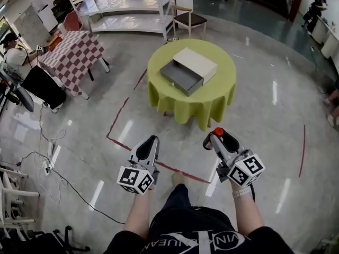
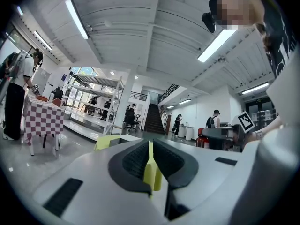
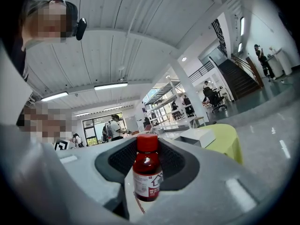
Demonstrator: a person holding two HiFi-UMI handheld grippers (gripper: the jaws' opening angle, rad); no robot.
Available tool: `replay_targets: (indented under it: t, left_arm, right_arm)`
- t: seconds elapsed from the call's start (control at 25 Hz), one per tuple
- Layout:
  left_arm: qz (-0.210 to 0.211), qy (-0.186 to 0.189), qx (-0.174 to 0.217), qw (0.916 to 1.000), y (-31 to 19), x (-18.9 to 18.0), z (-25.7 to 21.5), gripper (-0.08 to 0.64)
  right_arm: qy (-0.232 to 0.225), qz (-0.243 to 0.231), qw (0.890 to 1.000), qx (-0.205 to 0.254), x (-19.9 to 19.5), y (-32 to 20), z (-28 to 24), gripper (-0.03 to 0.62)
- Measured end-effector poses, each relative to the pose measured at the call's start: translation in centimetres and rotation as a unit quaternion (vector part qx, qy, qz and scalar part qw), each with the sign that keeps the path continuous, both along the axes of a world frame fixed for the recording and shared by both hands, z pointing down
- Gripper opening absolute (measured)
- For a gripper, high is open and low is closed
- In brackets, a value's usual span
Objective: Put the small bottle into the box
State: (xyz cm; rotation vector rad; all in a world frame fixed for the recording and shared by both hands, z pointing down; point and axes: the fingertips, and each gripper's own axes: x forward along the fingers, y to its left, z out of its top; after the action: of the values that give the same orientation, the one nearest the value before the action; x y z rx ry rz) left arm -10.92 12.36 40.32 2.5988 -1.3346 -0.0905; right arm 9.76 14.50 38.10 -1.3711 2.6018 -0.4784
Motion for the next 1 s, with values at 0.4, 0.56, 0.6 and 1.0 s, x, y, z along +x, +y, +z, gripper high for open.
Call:
replay_targets:
  t: [0.4, 0.56, 0.6, 1.0]
  left_arm:
    - [0.013, -0.008, -0.003, 0.9999, -8.8, -0.4, 0.4, 0.032]
    - [0.022, -0.007, -0.006, 0.9997, -11.5, -0.7, 1.0, 0.032]
    - [0.027, -0.009, -0.004, 0.9996, -12.2, -0.7, 1.1, 0.032]
    - [0.044, -0.009, -0.029, 0.9985, -15.9, 0.0, 3.6, 0.032]
  right_arm:
    - [-0.001, 0.014, 1.000, -0.018, -0.5, -8.1, 1.2, 0.141]
    - [-0.006, 0.020, 1.000, -0.021, -0.7, -10.6, 1.7, 0.141]
    - [-0.008, 0.024, 0.999, -0.022, -0.8, -11.1, 1.8, 0.141]
    - [-0.013, 0.042, 0.998, -0.038, 0.1, -15.9, 2.6, 0.141]
